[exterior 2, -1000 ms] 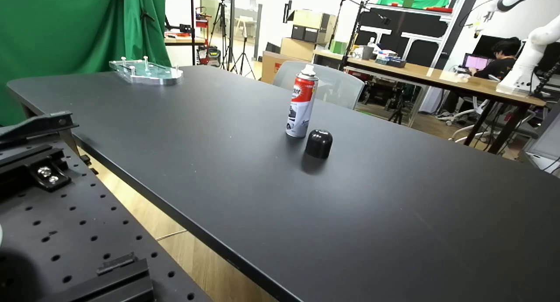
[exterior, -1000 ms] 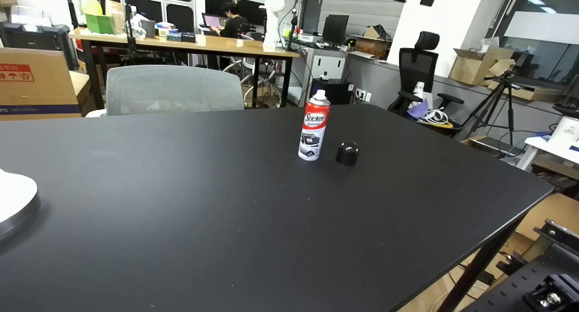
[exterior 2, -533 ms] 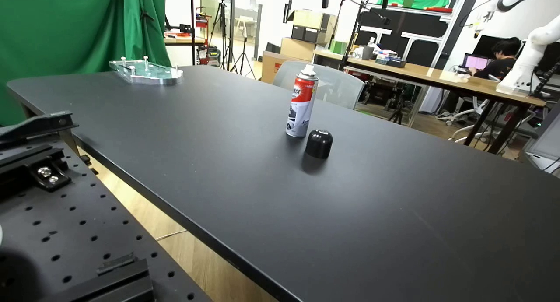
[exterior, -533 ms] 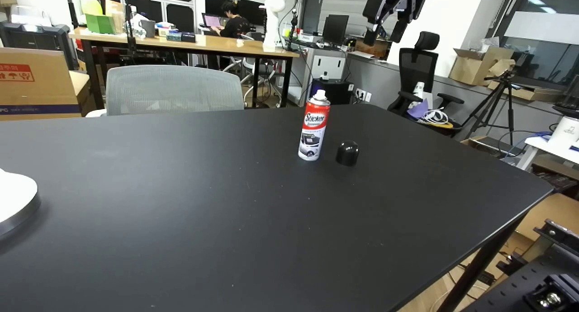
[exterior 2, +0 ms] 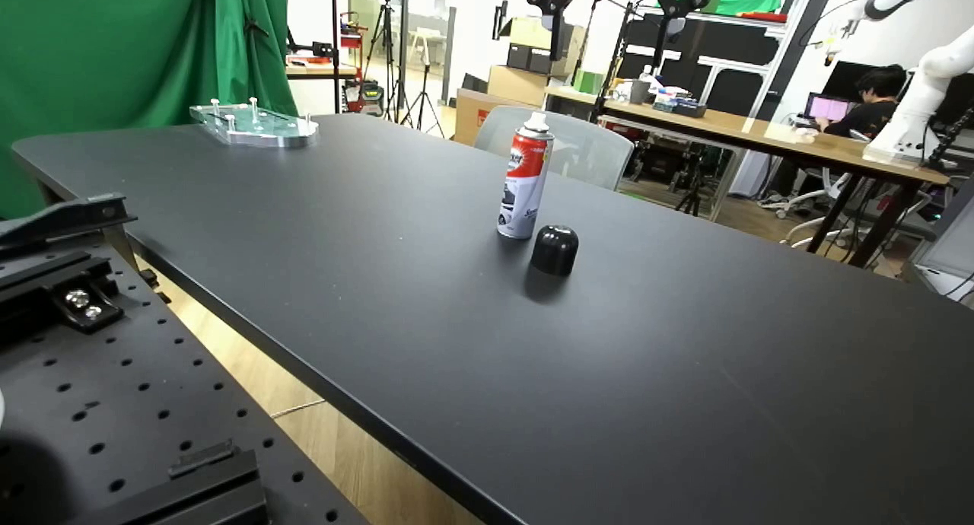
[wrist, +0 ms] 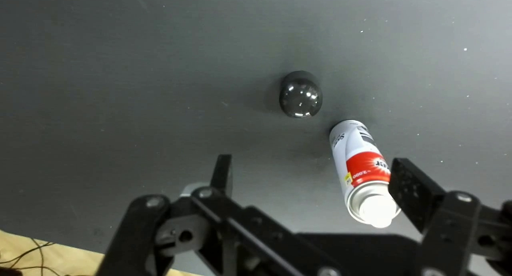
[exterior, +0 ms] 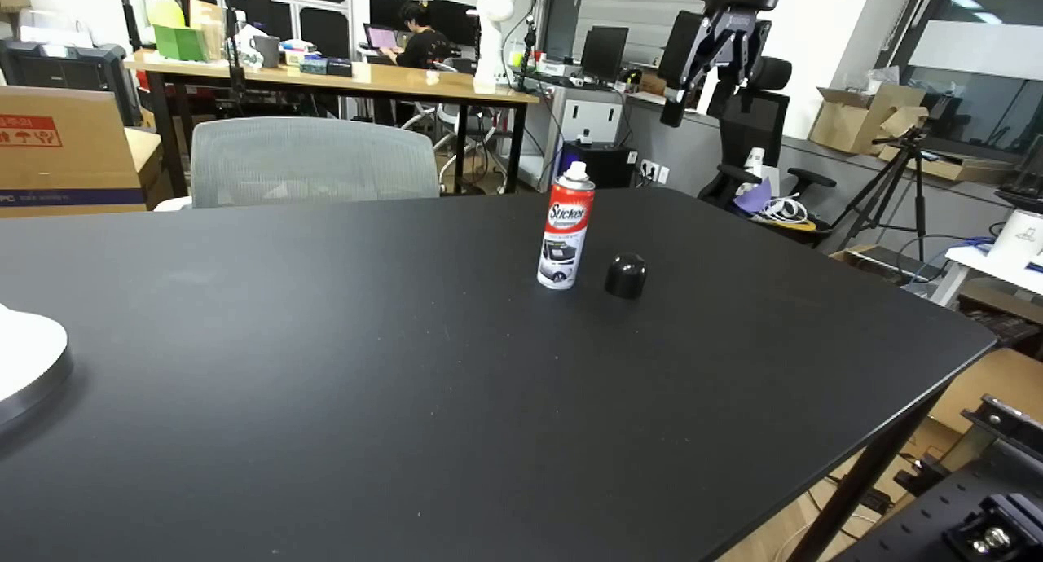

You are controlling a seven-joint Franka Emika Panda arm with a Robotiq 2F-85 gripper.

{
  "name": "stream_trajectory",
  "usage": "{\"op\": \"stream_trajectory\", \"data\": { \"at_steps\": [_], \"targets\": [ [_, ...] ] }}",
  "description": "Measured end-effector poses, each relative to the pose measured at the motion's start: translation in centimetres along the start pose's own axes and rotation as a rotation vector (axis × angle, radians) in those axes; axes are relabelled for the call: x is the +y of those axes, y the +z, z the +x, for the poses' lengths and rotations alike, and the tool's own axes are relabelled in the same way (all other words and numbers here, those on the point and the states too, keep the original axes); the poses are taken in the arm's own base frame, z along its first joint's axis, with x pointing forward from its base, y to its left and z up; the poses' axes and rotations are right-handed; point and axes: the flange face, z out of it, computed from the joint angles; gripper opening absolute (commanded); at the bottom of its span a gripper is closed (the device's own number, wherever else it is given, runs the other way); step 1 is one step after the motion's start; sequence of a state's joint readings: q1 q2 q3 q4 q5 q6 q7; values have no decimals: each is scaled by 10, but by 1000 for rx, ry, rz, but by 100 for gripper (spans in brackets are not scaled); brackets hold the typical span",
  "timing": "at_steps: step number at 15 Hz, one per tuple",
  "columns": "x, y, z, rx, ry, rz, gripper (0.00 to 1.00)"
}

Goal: Put the top back on the bottle on the table

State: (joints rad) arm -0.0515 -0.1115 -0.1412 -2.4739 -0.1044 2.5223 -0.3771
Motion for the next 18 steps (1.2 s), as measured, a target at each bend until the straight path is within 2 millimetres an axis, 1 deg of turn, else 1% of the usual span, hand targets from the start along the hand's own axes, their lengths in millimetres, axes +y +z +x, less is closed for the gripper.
{"op": "stream_trajectory", "data": {
  "at_steps": [3, 5, 8, 14, 16, 18],
  "targets": [
    [-2, 4, 2, 17, 0, -1, 100],
    [-4, 15, 5, 27, -1, -7, 100],
    [-8, 47, 9, 25, -13, -9, 100],
    [-18, 121, 13, -65, -56, 26, 100],
    [-20, 140, 18, -91, -79, 38, 100],
    [-24, 151, 23, -109, -102, 44, 100]
  ]
}}
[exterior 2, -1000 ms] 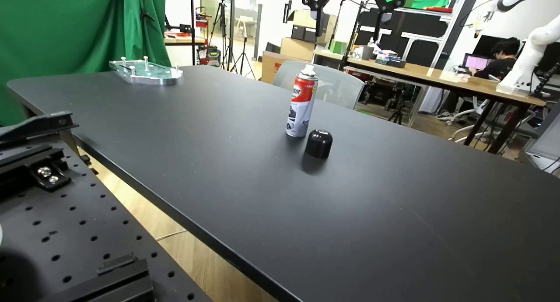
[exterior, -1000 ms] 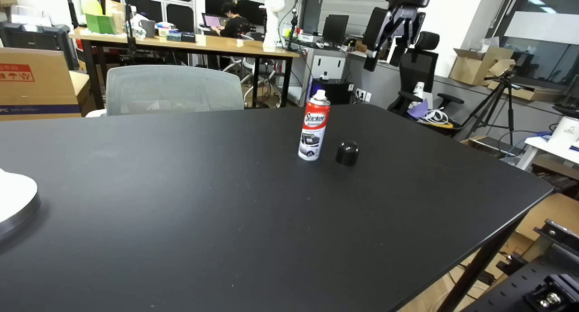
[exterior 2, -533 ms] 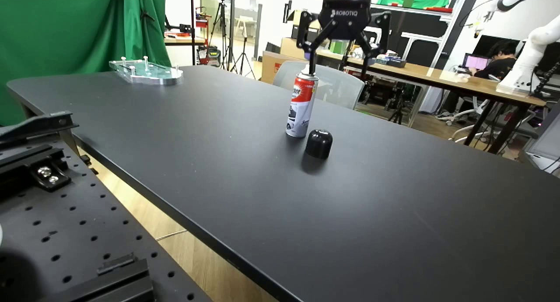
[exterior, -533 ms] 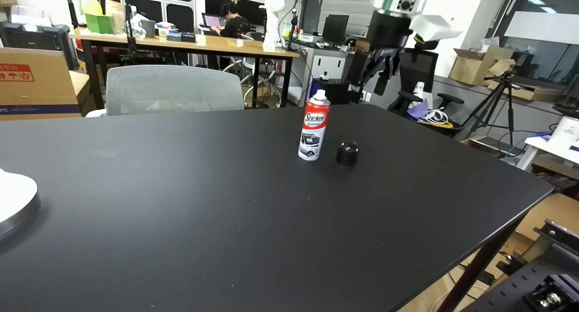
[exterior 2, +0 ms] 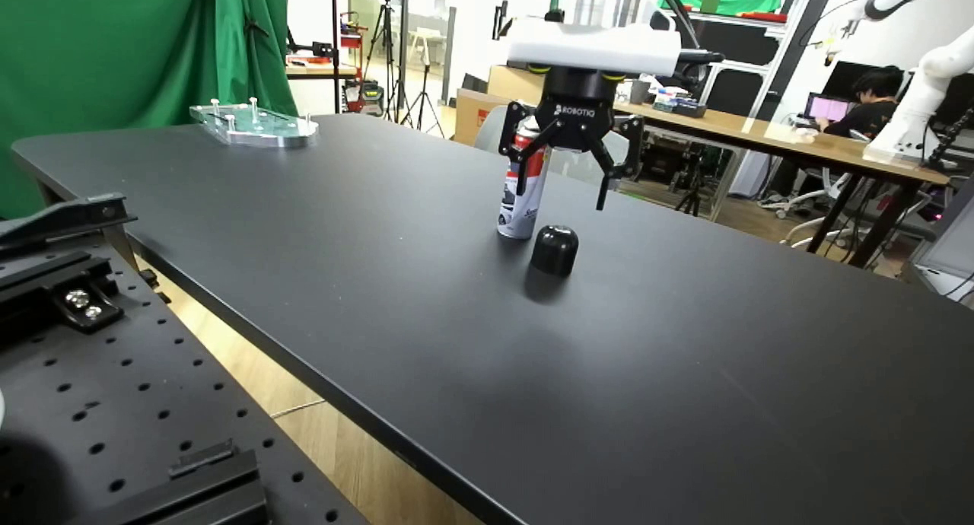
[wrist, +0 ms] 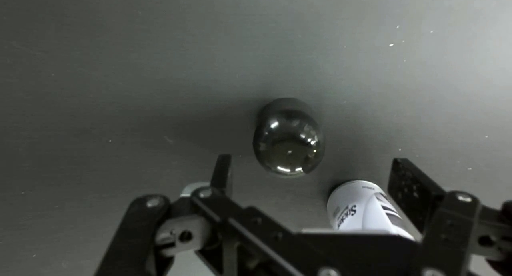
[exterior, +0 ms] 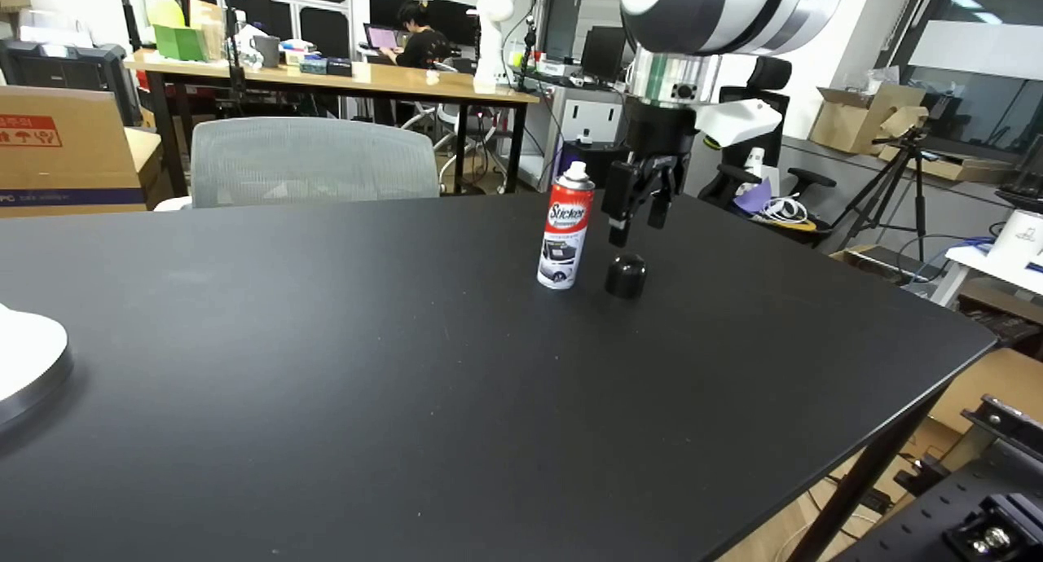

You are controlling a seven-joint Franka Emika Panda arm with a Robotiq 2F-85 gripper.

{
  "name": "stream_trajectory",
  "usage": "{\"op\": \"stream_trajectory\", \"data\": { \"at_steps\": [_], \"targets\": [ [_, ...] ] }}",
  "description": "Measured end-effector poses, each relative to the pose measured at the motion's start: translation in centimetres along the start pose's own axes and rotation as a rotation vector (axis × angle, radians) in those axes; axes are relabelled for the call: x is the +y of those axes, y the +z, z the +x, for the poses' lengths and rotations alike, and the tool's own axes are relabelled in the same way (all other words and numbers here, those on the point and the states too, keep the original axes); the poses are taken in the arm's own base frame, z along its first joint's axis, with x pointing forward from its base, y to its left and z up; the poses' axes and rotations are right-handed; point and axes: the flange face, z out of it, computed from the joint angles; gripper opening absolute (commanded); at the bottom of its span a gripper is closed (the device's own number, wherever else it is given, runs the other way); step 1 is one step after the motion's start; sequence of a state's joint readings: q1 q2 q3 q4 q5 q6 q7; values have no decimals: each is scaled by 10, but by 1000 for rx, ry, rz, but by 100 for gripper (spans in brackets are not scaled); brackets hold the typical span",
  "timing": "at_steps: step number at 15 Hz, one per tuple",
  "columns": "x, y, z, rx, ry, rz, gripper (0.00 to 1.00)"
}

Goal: Put the top back on the bottle on the table

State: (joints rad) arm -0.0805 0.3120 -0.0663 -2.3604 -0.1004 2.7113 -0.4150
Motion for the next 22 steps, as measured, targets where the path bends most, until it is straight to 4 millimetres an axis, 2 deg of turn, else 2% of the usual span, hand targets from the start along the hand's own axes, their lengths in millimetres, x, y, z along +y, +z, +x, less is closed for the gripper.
{"op": "stream_trajectory", "data": {
  "at_steps": [7, 16, 17, 19, 22],
  "targets": [
    [-5, 23, 8, -45, -46, 15, 100],
    [12, 43, 2, -75, -31, 17, 100],
    [13, 46, 4, -76, -29, 17, 77],
    [15, 51, 8, -77, -29, 18, 69],
    [18, 55, 15, -72, -27, 18, 45]
  ]
}}
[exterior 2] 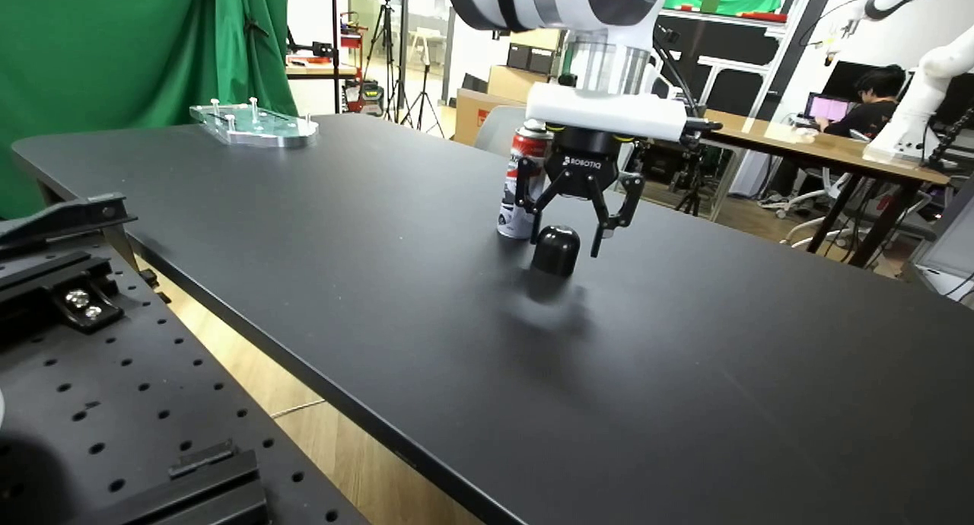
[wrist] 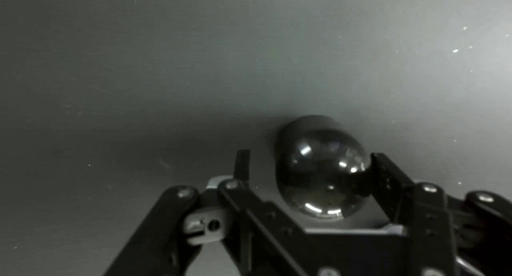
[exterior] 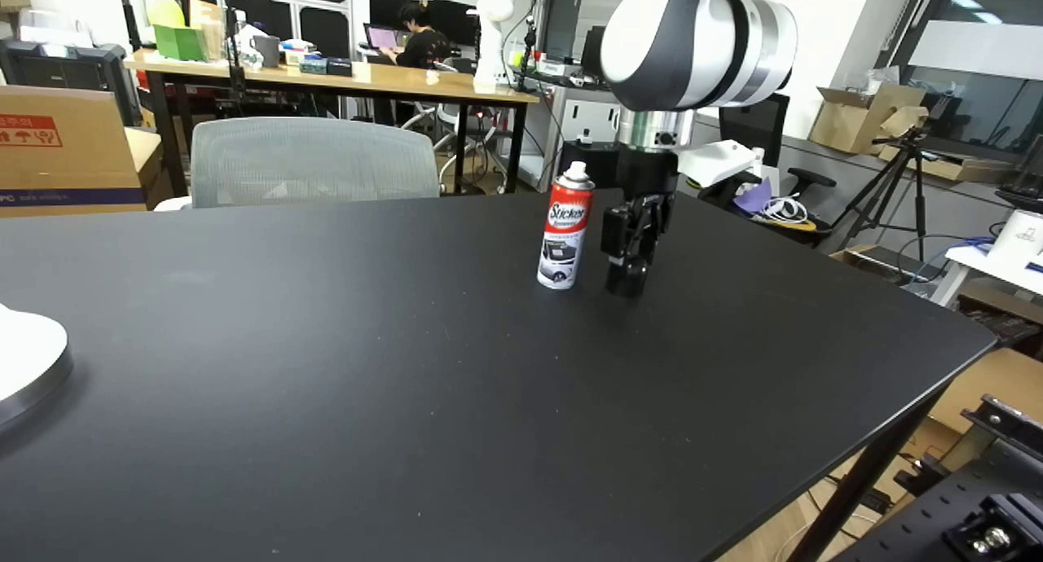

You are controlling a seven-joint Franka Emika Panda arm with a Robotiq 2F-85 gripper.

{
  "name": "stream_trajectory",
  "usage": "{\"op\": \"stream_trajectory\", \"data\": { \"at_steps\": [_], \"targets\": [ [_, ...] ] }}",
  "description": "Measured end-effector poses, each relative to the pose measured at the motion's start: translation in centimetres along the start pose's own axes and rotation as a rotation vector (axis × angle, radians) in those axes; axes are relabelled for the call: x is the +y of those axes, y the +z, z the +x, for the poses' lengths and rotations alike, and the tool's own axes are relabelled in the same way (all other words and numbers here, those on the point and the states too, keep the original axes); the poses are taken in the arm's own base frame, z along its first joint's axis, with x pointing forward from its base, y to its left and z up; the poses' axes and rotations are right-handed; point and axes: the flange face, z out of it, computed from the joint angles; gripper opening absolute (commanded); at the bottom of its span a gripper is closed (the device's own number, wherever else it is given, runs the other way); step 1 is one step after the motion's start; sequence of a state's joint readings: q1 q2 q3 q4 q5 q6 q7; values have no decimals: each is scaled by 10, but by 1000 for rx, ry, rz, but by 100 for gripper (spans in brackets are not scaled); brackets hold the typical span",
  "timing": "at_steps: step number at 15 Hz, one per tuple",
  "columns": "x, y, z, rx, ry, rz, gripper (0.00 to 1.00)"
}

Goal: Put the top back on the bottle on the table

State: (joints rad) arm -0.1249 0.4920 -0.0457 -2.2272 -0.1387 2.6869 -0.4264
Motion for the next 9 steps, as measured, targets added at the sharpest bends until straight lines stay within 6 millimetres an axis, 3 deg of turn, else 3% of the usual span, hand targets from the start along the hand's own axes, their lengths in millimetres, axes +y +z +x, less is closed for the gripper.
{"op": "stream_trajectory", "data": {
  "at_steps": [2, 6, 9],
  "targets": [
    [2, 0, 4, 5, 0, -1, 33],
    [0, -3, 8, 14, -4, -2, 32],
    [1, -20, 9, 37, 7, -14, 32]
  ]
}}
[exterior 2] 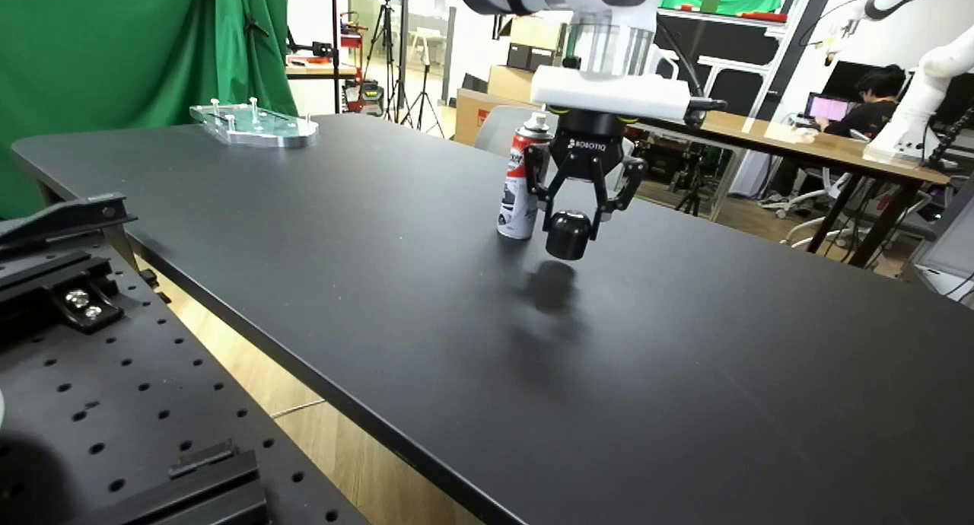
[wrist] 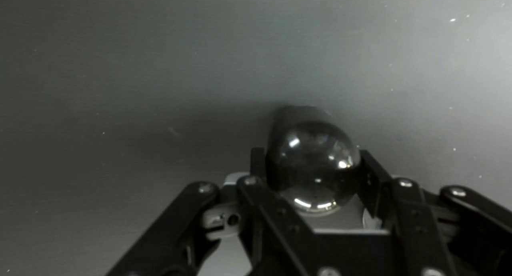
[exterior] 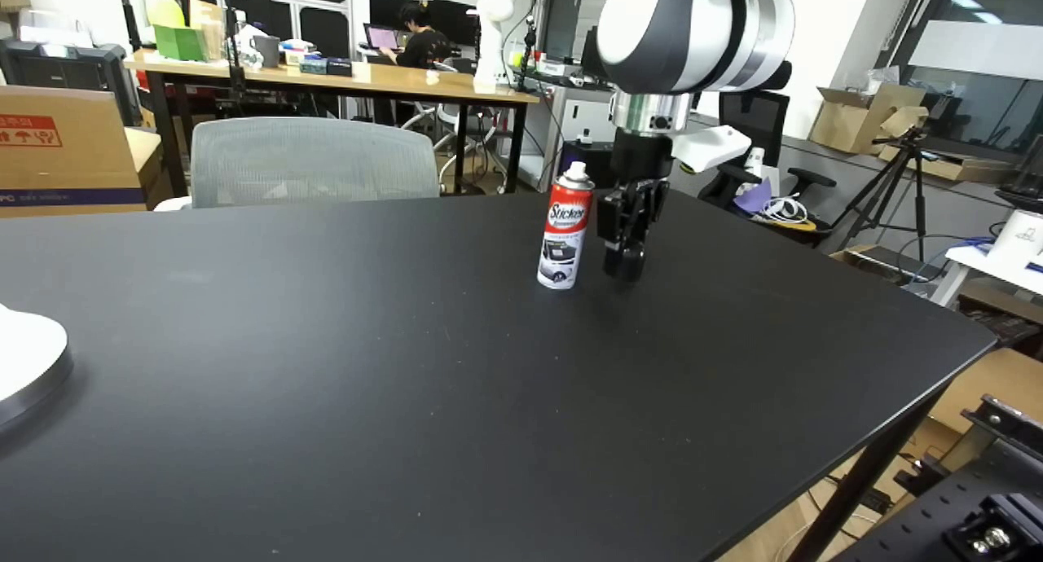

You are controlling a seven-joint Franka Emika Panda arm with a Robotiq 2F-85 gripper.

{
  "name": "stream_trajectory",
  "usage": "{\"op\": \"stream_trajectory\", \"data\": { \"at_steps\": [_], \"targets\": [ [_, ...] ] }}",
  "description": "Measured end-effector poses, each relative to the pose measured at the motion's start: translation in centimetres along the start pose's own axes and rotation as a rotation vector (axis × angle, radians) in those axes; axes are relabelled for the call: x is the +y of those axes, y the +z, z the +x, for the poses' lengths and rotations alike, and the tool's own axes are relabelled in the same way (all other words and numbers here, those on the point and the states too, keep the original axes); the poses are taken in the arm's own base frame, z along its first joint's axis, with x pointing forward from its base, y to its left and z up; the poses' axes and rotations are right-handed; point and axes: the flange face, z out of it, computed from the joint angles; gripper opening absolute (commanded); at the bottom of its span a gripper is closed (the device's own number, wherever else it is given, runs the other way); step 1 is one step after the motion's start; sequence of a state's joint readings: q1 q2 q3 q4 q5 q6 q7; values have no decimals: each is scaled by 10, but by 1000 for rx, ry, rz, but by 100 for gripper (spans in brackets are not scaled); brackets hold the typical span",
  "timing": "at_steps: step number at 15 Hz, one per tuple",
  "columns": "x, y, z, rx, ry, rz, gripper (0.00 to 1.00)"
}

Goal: Put the top back on the bottle on the table

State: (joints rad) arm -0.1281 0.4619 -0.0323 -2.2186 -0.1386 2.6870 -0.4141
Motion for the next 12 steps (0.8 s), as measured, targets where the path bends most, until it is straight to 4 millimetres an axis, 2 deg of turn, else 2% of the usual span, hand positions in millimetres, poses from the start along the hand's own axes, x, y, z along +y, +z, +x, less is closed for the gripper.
{"op": "stream_trajectory", "data": {
  "at_steps": [5, 12],
  "targets": [
    [-2, -60, -1, 62, 49, -36, 32],
    [-18, -146, -8, 52, 85, -40, 32]
  ]
}}
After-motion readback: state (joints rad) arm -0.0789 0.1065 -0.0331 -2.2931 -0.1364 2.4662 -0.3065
